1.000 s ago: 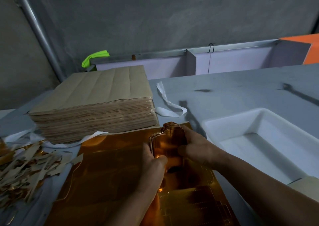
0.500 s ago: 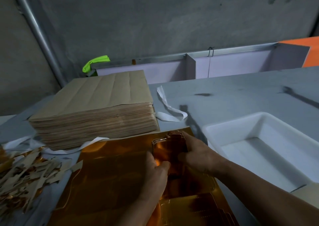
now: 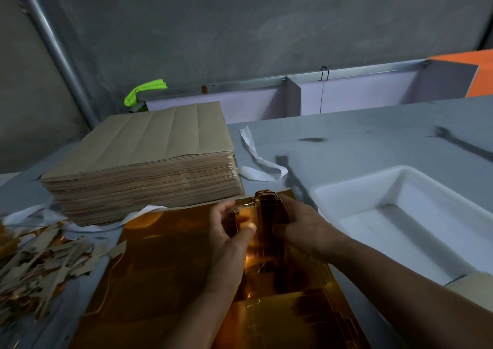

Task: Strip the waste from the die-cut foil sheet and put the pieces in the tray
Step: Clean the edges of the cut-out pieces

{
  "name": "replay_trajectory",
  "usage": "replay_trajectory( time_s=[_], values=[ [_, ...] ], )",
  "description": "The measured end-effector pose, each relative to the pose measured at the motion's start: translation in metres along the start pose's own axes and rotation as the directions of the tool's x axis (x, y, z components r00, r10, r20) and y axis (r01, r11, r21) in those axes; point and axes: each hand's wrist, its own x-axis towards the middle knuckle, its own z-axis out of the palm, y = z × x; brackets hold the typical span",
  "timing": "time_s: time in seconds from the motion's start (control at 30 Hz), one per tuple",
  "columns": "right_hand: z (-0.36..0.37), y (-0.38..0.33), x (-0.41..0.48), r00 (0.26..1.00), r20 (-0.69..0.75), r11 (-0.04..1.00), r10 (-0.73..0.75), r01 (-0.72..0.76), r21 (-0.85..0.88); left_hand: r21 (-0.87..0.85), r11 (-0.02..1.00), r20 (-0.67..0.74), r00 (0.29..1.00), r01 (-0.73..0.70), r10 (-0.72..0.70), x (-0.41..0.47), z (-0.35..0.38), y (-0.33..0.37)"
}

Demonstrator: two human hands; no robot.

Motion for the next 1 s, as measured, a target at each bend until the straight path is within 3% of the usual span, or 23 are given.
replay_trajectory(
  time_s=[0.13,0.33,1.0],
  values=[
    [-0.001,-0.001,-0.001,1.000,0.011,1.000,0.003,-0.004,0.014,0.017,0.992,0.000,0.992,-0.128,0.128,0.006,-0.001,0.015],
    [-0.001,-0.003,-0.002,1.000,0.014,1.000,-0.003,0.003,0.003,0.074,0.980,0.004,0.983,-0.185,0.185,0.014,0.001,0.017],
    [-0.002,-0.004,-0.004,1.000,0.017,1.000,0.004,-0.003,-0.011,0.125,0.975,-0.043,0.981,-0.184,0.191,0.024,0.004,0.014]
  ],
)
